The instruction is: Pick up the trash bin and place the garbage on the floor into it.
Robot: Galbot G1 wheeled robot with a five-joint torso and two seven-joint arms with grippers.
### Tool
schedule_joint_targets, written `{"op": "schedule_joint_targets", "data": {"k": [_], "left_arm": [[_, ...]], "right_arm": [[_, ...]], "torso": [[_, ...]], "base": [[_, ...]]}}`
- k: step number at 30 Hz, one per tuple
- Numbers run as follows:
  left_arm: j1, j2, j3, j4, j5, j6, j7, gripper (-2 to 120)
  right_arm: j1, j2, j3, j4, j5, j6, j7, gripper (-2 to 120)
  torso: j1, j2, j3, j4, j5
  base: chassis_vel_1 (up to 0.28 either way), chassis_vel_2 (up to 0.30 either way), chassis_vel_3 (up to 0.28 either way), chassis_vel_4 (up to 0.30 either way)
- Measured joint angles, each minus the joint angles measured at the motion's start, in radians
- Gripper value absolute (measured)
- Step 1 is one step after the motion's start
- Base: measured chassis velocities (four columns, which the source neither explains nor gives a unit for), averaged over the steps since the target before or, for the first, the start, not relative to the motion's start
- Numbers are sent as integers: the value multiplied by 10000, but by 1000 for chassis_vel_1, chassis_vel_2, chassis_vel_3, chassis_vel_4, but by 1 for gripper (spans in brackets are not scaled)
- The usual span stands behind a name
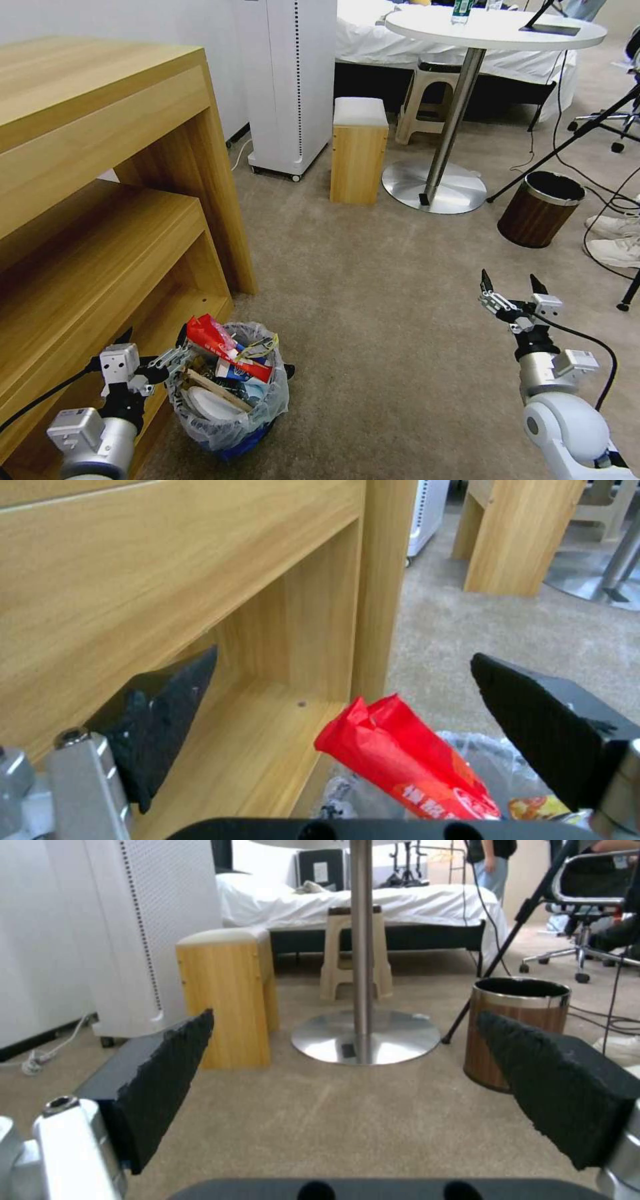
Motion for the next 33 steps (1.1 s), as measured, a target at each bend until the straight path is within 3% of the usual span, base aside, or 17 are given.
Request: {"op": "schedule_joint_targets", "data": {"k": [13,23,33], "left_arm": [[-88,53,25,409,298,-213,-110,100],[-497,76,45,1144,344,-385,6,100],[-518,-128,282,1038,405,-589,132,100]], "right_arm": [[-219,602,-187,-170,-517,530,-75,100],[117,1003,-720,-746,-583,665,-184,100],[-144,1301,-663,-533,-582,874,-293,100]], "torso": [[0,0,0,-1,1],[0,-2,1,1,1],[0,-2,1,-1,3]], "base": [[0,0,0,0],[0,0,0,0],[0,0,0,0]]}}
